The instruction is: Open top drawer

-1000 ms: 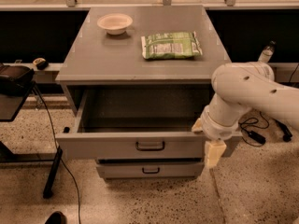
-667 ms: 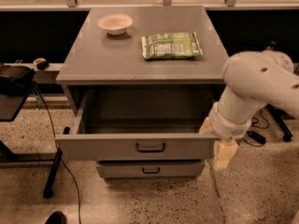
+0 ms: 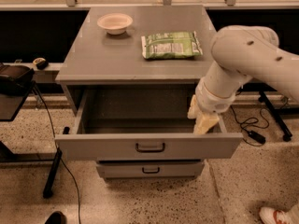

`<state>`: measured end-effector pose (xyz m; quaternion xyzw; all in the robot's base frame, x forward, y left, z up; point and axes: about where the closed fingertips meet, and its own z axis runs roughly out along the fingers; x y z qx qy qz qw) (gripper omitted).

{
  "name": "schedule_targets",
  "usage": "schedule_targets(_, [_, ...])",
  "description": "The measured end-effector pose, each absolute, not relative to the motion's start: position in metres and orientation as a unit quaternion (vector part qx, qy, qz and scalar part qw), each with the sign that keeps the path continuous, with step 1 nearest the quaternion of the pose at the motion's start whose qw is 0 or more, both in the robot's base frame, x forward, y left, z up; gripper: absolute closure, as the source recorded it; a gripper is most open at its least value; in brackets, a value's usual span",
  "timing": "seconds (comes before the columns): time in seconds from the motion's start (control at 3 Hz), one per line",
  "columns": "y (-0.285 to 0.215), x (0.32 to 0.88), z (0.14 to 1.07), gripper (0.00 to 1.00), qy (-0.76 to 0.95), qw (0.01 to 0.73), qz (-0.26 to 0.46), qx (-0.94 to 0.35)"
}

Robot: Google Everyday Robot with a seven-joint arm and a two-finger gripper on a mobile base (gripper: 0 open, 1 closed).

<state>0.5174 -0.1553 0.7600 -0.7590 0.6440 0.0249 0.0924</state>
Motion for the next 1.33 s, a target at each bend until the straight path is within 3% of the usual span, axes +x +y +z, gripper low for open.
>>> schedule_targets(0.33, [-0.126, 0.571, 0.721, 0.83, 0.67, 0.126, 0.047, -0.73])
schedule_targets(0.67, [-0.114, 0.589, 0.682, 1.0, 0.693, 0.135, 0.058, -0.706])
schedule_targets(1.33, [-0.1, 0.562, 0.65, 1.0, 0.684, 0.121, 0.078, -0.715])
